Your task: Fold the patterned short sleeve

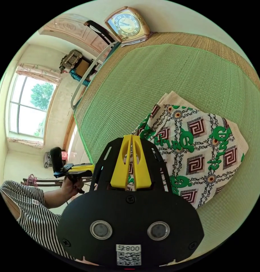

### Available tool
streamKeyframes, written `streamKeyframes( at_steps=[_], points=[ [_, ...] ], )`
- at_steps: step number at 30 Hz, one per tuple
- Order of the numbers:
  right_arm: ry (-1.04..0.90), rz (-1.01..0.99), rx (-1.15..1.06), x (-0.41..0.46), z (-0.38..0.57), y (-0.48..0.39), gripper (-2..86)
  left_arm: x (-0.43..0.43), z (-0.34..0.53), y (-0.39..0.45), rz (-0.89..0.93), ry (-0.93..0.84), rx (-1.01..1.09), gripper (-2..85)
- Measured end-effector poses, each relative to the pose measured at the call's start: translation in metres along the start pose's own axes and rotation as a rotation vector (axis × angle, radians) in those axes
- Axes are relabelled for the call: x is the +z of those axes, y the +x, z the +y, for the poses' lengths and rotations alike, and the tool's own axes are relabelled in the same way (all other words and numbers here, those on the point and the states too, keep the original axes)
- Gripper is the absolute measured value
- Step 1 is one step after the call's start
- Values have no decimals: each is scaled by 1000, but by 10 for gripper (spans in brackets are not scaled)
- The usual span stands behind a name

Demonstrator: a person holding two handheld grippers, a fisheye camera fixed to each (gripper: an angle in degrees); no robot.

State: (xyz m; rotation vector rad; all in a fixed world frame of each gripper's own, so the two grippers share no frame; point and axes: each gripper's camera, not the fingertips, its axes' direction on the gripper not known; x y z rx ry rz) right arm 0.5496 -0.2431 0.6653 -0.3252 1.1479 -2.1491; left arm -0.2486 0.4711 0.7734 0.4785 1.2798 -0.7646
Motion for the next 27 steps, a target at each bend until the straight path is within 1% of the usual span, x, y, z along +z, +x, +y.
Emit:
streamKeyframes(
  at_steps=[3,5,6,8,11,17,20,23,27],
  points=[
    [-56,-82,-13,18,30,-7,1,7,2,-2,-11,-8,-20,20],
    [-107,-74,-9,34,37,-6,0,12,4,-1,-36,-18,-31,27],
    [-137,-40,-3,44,40,-4,0,14,5,1,-28,-24,-29,33],
    [-103,-98,29,40,40,3,0,14,8,7,-33,-14,-23,43],
    [-83,-79,8,27,40,2,1,14,11,22,-88,-1,12,64],
    [11,-98,14,-19,77,12,2,41,9,34,-177,-85,39,77],
    [47,-116,89,-46,116,36,5,52,7,36,-178,-97,28,76],
    [80,-135,196,-71,164,68,14,59,8,37,-139,-83,-8,77],
    [91,-160,330,-89,222,103,39,71,11,38,-91,-108,-23,65]
  ],
)
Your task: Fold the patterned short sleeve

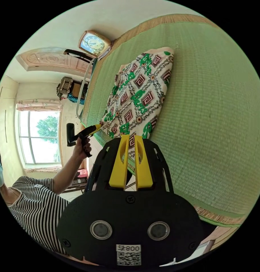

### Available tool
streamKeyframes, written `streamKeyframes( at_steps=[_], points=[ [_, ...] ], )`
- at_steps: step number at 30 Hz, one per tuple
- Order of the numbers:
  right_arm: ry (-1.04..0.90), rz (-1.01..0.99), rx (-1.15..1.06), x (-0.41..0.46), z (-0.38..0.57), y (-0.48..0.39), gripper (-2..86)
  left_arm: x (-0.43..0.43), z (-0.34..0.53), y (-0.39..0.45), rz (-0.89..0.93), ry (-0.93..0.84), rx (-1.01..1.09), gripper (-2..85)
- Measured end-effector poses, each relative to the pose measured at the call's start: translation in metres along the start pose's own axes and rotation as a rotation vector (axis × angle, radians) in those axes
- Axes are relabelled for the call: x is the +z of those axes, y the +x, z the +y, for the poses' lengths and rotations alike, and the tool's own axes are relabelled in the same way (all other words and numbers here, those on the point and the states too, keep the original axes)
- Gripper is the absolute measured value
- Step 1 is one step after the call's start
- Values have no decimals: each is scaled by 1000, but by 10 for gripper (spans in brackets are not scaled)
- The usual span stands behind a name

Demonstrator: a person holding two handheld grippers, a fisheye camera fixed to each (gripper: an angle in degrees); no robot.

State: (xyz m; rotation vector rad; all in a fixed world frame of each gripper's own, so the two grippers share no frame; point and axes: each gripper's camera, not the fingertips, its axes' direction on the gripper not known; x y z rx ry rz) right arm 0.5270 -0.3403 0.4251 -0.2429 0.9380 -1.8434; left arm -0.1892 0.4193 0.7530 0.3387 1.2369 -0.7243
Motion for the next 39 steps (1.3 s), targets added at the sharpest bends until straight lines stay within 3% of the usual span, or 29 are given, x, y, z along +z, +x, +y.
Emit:
streamKeyframes(
  at_steps=[12,17,20,25,30,33,39],
  points=[
    [-56,-39,101,-5,25,36,55,34,14,16,51,-44,-42,29],
    [-69,-57,112,-15,30,42,38,33,32,28,-1,21,-23,39],
    [-72,-97,130,-21,34,49,34,32,51,54,-7,71,66,47],
    [-72,-161,162,-33,42,62,31,90,69,134,-17,-157,410,67],
    [-75,-203,192,-45,49,73,35,160,76,189,-165,-349,670,61],
    [-59,-245,218,-54,54,81,39,174,81,193,-269,-358,716,24],
    [-36,-313,233,-69,62,90,60,160,79,178,-156,-325,618,6]
  ],
)
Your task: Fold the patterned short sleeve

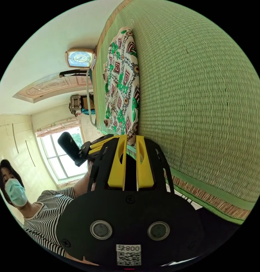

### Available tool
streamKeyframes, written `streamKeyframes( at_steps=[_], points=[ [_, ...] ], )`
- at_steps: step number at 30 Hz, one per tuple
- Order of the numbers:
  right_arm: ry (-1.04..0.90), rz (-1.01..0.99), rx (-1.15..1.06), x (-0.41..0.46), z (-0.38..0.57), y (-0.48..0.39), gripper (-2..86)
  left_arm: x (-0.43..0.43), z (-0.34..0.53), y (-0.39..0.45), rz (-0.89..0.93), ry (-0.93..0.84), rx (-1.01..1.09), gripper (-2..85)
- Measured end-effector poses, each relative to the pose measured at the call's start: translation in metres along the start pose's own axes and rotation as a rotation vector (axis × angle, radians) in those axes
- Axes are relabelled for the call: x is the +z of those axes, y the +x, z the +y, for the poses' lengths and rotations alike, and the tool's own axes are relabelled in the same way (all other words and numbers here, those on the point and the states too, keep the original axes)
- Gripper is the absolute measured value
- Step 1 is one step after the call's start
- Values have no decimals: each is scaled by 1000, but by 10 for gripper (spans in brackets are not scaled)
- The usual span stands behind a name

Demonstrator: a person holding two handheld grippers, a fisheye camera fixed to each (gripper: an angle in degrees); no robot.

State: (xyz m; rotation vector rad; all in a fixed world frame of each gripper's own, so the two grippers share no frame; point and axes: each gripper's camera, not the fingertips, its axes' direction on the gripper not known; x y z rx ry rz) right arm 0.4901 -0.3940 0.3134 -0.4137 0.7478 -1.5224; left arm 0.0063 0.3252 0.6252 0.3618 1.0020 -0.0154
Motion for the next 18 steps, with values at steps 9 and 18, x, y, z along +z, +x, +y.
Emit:
streamKeyframes(
  at_steps=[9,18],
  points=[
    [0,-67,8,-15,7,2,47,-20,15,-29,61,50,-39,7],
    [11,-108,4,-41,25,-5,11,-66,66,-99,225,184,-236,34]
  ],
)
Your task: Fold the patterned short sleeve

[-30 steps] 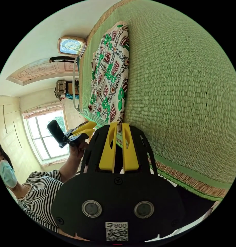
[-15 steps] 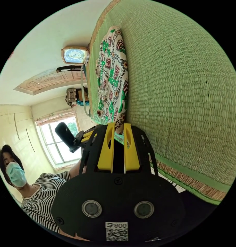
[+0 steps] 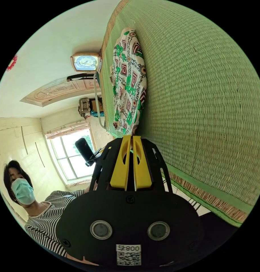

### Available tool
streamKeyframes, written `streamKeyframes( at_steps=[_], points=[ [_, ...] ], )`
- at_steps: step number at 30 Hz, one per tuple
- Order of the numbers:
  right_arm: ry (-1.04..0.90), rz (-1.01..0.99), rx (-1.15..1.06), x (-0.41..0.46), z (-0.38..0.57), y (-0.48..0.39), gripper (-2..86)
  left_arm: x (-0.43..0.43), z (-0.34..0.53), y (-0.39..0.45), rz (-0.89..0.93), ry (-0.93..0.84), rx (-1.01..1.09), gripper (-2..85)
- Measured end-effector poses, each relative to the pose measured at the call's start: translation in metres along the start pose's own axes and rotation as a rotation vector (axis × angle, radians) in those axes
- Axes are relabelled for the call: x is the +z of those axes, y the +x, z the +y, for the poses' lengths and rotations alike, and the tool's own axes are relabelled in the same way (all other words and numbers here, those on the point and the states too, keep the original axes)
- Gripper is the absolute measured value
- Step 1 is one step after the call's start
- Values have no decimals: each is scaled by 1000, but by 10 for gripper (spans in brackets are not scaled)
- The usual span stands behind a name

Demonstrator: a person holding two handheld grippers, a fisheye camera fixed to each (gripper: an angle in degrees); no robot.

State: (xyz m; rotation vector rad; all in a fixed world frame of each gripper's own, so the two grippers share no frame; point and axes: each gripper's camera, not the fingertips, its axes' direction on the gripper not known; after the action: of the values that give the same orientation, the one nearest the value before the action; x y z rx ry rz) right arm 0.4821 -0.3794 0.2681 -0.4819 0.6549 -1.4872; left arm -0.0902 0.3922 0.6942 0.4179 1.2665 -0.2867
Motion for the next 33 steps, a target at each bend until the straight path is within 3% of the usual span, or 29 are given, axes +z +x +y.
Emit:
streamKeyframes(
  at_steps=[11,20,33],
  points=[
    [23,-132,-125,-25,-6,-76,7,-65,52,-131,602,352,-493,93],
    [24,-116,-184,-39,-4,-118,7,-94,65,-186,688,501,-726,107],
    [41,-131,-169,-61,24,-137,7,-121,67,-215,684,649,-808,105]
  ],
)
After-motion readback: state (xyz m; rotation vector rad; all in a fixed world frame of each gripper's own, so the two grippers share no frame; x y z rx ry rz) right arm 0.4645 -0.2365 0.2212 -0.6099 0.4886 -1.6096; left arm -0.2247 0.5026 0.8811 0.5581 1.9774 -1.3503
